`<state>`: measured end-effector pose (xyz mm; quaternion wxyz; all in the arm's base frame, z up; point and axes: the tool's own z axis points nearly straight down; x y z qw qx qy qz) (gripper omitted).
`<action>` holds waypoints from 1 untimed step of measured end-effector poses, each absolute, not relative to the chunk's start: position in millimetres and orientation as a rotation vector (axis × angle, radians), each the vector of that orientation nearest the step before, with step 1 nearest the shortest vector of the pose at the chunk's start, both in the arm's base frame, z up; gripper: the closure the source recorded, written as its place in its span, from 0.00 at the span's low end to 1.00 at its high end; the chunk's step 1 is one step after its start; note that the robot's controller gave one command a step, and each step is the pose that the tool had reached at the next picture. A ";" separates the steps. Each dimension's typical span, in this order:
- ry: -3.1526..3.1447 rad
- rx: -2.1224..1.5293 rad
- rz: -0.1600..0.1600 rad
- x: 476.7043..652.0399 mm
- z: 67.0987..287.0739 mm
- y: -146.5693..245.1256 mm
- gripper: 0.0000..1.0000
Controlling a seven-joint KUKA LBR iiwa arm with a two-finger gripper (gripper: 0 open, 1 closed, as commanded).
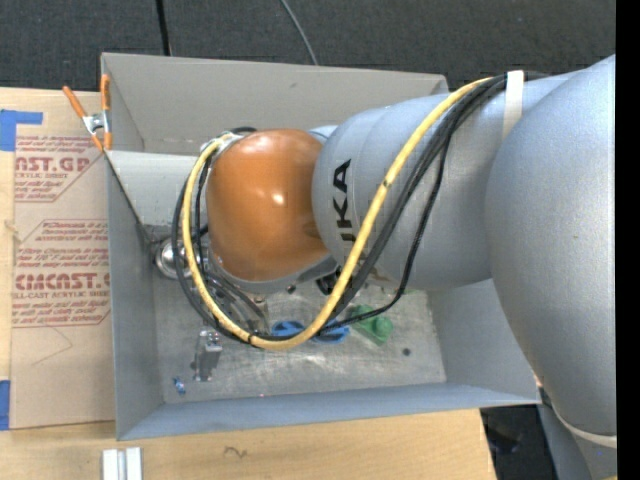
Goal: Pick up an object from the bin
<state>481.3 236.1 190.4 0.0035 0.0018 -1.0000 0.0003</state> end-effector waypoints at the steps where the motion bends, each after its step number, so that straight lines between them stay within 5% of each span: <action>1: -3.142 0.239 -0.006 487.9 72.2 209.5 0.00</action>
Offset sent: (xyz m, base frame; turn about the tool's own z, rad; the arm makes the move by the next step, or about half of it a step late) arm 0.0034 -0.0272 -0.1190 -0.1506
